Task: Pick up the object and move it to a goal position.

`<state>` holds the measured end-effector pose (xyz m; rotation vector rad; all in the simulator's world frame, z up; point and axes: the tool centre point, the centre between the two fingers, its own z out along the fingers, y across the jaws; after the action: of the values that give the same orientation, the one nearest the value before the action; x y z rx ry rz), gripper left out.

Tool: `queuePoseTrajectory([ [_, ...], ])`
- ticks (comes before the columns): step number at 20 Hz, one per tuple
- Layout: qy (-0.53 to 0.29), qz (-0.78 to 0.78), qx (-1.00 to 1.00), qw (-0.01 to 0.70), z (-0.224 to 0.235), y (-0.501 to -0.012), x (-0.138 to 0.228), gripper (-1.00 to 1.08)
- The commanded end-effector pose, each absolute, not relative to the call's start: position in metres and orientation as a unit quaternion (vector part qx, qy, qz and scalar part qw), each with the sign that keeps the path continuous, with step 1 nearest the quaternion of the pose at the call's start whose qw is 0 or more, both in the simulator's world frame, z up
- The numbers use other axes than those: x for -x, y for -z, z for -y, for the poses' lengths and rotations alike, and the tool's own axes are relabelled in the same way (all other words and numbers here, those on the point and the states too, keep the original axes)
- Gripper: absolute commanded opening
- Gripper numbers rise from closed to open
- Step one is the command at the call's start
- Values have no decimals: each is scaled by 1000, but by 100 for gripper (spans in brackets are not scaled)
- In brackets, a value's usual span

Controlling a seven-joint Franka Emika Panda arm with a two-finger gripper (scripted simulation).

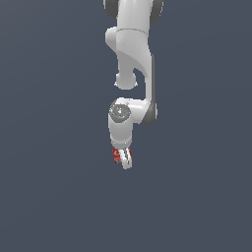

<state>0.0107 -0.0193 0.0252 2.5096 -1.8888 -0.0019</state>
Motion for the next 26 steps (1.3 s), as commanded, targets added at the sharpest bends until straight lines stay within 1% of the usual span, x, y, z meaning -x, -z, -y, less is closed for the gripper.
queuePoseTrajectory([
  [1, 0, 602, -799, 0, 19, -18, -11, 100],
  [4, 0, 602, -799, 0, 19, -15, -12, 100],
  [5, 0, 602, -799, 0, 19, -15, -12, -100],
  [18, 0, 601, -799, 0, 19, -19, -13, -100],
  [26, 0, 602, -799, 0, 20, -53, -24, -100],
])
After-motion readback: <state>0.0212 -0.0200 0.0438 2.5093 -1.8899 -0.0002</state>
